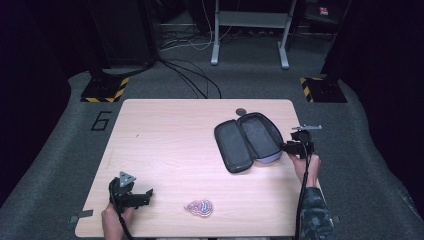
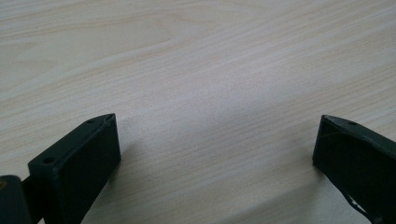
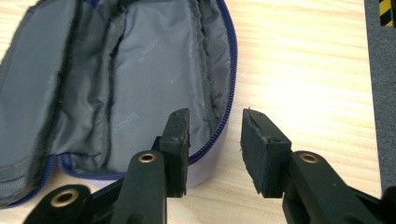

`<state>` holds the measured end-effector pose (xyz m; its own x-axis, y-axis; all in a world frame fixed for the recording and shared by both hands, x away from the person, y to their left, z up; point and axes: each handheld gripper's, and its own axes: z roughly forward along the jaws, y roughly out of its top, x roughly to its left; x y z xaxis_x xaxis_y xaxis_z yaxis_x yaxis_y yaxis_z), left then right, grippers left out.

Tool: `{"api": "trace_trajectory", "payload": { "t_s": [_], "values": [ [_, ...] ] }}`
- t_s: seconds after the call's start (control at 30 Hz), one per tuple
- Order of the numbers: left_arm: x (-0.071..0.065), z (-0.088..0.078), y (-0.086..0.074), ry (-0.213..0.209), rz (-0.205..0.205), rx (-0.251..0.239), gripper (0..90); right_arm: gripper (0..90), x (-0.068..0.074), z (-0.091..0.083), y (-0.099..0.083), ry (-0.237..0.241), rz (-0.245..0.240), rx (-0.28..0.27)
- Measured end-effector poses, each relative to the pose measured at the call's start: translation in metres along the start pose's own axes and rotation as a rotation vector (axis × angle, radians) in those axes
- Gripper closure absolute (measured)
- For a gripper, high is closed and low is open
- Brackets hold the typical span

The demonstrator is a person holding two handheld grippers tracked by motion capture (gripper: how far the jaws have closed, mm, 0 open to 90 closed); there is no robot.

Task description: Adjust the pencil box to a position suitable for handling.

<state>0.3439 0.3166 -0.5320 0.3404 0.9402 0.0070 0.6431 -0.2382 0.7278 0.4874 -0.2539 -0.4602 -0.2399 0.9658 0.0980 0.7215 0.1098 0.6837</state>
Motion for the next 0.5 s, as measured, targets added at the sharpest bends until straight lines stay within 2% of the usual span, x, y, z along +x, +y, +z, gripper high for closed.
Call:
{"api": "trace_trajectory", "payload": {
  "t_s": [0.1,0.13,0.2,0.3,0.5],
  "values": [
    [0.0,0.0,0.0,0.0,0.0,0.001,0.7,65.5,0.0004,0.0026,-0.0002,0.007,0.012,0.01],
    [0.0,0.0,0.0,0.0,0.0,0.0,0.7,70.0,-0.0007,0.0062,-0.0008,0.024,0.004,0.014],
    [0.0,0.0,0.0,0.0,-0.001,0.0,0.6,74.5,-0.0007,0.0083,-0.0014,0.034,0.017,0.019],
    [0.0,0.0,0.0,0.0,0.0,0.0,0.7,77.7,-0.0006,0.0093,-0.0031,0.051,0.024,0.029],
    [0.0,0.0,0.0,0.0,0.0,0.0,0.7,78.3,0.002,0.008,-0.0085,0.074,0.029,0.042]
  ]
}}
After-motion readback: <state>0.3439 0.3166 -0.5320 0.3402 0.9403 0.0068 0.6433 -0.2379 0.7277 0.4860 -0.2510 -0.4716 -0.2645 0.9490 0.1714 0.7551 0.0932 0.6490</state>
